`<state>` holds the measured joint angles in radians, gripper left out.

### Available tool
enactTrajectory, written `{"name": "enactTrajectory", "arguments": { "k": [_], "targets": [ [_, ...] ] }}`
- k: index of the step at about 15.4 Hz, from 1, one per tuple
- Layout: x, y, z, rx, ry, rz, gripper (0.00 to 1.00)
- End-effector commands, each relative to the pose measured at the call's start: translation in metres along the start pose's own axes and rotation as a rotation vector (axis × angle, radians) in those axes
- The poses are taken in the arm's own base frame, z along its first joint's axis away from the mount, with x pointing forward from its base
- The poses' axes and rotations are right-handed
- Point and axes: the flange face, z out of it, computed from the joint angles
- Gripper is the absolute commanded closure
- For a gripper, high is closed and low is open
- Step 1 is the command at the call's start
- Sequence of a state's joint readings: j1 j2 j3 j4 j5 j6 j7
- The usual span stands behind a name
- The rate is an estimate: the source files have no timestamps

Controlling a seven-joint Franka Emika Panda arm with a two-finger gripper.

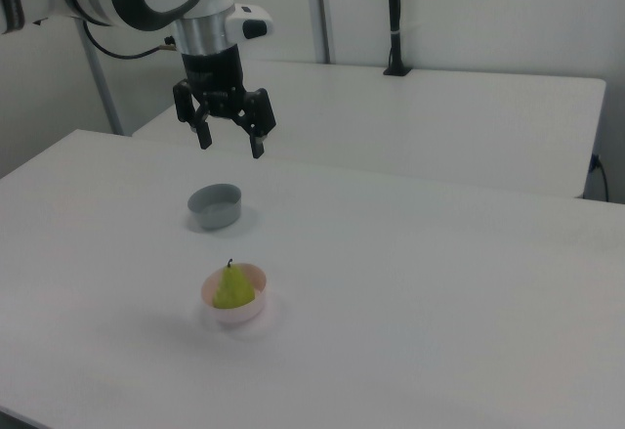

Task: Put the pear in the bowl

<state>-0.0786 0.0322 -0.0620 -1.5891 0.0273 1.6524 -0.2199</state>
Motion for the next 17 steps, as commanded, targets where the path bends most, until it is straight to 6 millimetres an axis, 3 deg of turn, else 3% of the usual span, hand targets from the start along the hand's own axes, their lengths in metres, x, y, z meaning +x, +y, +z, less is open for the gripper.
{"name": "enactTrajectory", "arguments": {
  "k": [1, 12, 17],
  "targets": [
    [-0.0038, -0.0031, -0.011, 0.021, 0.023, 0.022, 0.0],
    [-0.007, -0.0097, -0.0195, 0.02, 0.05, 0.021, 0.0],
    [-0.0069, -0.0039, -0.0184, 0.022, 0.052, 0.033, 0.0]
  ]
}}
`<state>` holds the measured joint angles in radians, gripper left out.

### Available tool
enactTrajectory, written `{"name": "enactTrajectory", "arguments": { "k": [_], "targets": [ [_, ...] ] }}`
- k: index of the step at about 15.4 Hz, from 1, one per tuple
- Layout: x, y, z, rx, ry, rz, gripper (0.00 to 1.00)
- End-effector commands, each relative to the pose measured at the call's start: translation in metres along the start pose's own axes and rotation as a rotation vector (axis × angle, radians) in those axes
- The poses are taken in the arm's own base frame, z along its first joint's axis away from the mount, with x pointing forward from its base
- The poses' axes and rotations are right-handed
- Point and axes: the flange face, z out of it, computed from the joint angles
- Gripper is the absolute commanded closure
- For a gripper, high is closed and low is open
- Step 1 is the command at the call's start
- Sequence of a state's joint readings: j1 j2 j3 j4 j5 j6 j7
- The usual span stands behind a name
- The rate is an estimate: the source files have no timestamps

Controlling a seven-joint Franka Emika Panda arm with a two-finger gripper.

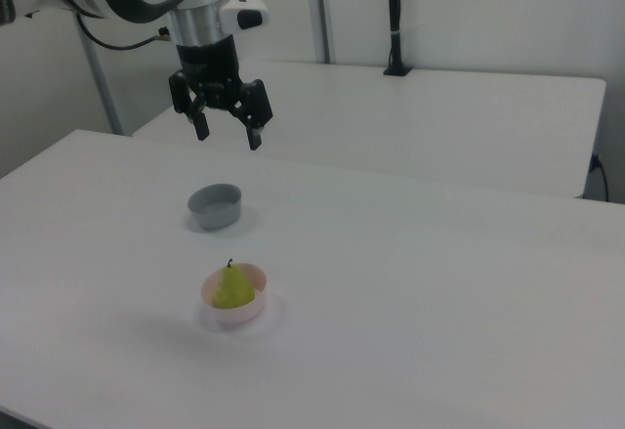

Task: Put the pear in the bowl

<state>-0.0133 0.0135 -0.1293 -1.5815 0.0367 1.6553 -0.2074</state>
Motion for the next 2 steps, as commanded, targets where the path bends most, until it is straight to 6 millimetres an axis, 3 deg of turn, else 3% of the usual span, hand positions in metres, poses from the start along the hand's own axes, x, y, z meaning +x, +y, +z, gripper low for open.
{"name": "enactTrajectory", "arguments": {
  "k": [1, 2],
  "targets": [
    [-0.0029, -0.0029, -0.0036, 0.019, 0.02, 0.019, 0.0],
    [-0.0033, -0.0029, -0.0045, 0.019, 0.022, 0.019, 0.0]
  ]
}}
